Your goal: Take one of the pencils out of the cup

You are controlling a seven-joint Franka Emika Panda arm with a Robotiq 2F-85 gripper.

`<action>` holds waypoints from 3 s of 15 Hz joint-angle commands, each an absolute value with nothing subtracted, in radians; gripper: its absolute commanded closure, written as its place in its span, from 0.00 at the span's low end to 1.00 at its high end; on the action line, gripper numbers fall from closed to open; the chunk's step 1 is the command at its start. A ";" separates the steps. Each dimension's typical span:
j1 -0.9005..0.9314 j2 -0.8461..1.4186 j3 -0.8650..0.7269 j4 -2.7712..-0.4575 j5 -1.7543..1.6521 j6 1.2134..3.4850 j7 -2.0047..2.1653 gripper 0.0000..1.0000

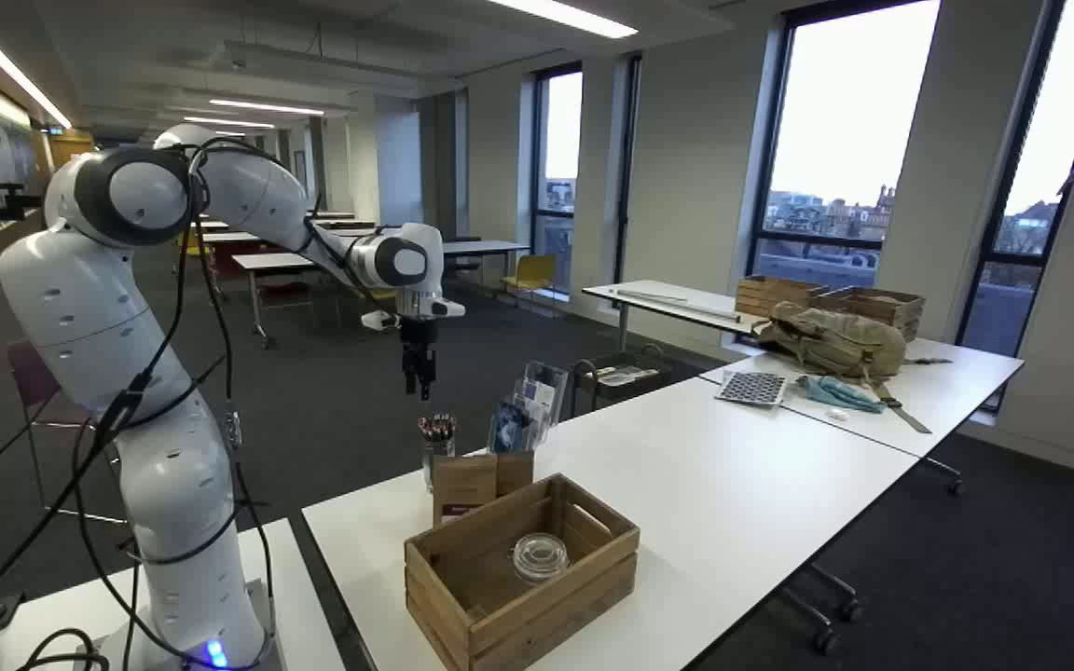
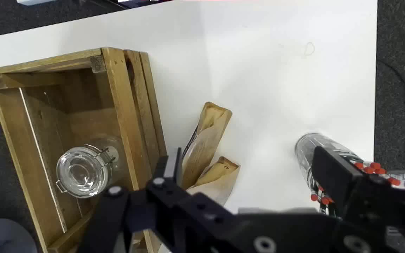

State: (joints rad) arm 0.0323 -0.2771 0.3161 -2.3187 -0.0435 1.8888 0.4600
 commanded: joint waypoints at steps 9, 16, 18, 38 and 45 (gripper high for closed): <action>0.091 -0.231 0.285 -2.291 -0.074 1.904 0.370 0.00; 0.166 -0.134 0.286 -2.245 -0.193 1.987 0.137 0.00; 0.183 -0.122 0.280 -2.244 -0.167 2.068 0.060 0.00; 0.225 -0.039 0.246 -2.269 0.127 2.215 -0.451 0.00; 0.227 -0.015 0.245 -2.260 0.173 2.249 -0.528 0.00</action>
State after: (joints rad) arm 0.2158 -0.0285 0.2584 -2.2694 0.1418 2.2243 -0.4642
